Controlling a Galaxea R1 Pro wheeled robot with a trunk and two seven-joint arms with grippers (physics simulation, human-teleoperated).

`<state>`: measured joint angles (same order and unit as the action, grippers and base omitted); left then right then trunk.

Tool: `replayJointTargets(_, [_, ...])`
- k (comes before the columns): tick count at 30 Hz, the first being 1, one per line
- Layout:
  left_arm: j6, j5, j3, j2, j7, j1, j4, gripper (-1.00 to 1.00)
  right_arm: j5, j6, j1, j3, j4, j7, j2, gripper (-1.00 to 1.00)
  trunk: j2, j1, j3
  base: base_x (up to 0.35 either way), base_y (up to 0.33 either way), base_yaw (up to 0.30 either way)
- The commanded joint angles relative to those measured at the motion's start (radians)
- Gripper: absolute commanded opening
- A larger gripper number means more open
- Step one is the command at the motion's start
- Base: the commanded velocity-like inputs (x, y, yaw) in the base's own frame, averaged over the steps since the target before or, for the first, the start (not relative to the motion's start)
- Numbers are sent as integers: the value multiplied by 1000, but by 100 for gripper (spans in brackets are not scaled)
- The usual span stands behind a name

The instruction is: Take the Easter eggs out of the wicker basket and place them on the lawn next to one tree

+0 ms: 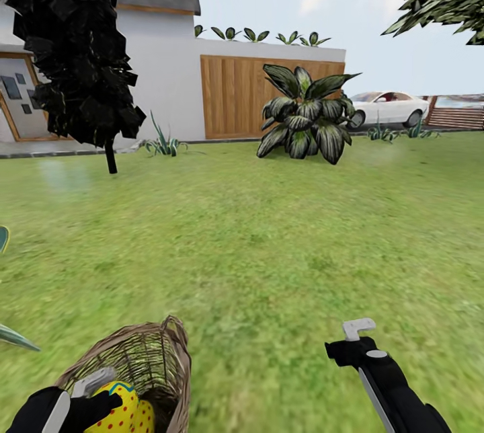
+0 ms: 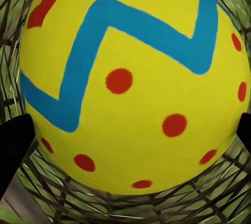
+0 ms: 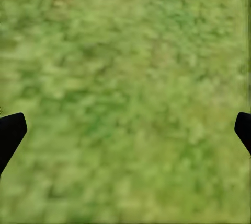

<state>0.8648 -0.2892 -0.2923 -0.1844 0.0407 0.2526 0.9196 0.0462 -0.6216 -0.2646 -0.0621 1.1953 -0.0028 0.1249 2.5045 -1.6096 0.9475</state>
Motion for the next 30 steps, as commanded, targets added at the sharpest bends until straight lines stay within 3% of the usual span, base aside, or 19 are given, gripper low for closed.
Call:
replayJointTargets(1, [5, 3, -2, 0, 4, 1, 1, -100, 5, -6, 0, -2, 1, 0, 1, 100, 0, 1, -3, 0, 0, 0])
replayJointTargets(21, [8, 2, -1, -1, 5, 1, 2, -100, 5, -6, 0, -12, -19, 0, -1, 100, -5, 10, -80, -55, 0, 0])
replayJointTargets(30, [8, 1, -1, -3, 6, 1, 5, -100, 5, -6, 0, -13, -23, 0, -3, 100, -68, 44, -108, 0, 0, 0])
